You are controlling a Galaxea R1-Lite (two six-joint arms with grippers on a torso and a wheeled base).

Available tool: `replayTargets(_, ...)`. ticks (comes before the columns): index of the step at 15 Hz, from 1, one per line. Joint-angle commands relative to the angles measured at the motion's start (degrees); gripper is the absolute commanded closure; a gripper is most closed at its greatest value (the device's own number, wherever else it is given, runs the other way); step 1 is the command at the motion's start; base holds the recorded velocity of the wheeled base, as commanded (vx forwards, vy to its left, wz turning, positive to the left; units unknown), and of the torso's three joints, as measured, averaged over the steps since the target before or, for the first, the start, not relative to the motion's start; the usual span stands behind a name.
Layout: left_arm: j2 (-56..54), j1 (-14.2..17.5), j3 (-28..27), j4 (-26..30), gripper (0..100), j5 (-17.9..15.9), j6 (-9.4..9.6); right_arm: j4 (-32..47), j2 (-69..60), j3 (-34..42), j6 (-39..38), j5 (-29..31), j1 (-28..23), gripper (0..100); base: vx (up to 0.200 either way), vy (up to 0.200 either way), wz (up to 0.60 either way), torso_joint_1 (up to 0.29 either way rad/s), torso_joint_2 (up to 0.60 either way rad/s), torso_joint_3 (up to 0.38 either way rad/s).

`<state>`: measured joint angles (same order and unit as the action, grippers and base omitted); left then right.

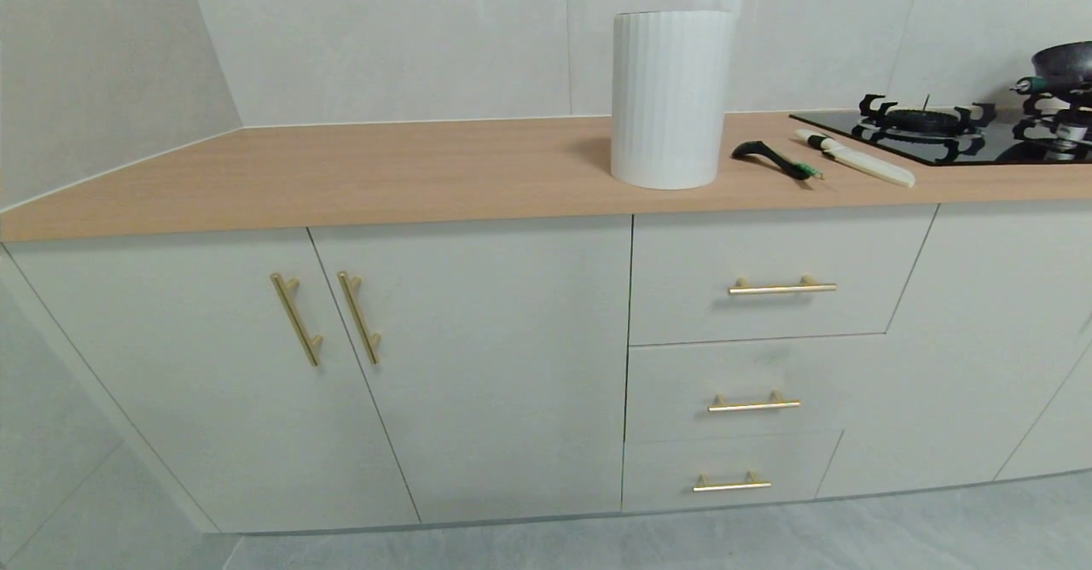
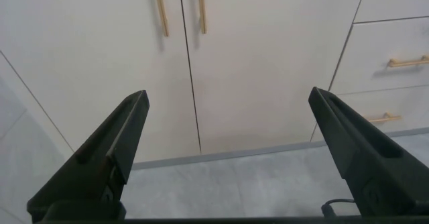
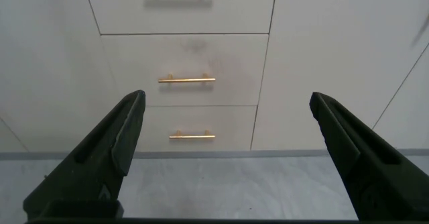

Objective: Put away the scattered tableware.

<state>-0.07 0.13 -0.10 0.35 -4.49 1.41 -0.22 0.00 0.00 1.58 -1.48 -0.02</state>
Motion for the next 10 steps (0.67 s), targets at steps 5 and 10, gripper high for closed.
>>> replayTargets(5, 0.07, 0.04, 0.01, 0.00, 0, 0.00, -0.01, 0.31, 12.39, -13.27, -3.61, -5.20, 1.61, 0, 0.000, 0.000, 0.00, 0.000, 0.00, 0.000)
replayTargets(10, 0.07, 0.04, 0.01, 0.00, 0, 0.00, -0.01, -5.49, 51.94, -25.75, -5.19, -11.01, 1.78, 0, 0.000, 0.000, 0.00, 0.000, 0.00, 0.000)
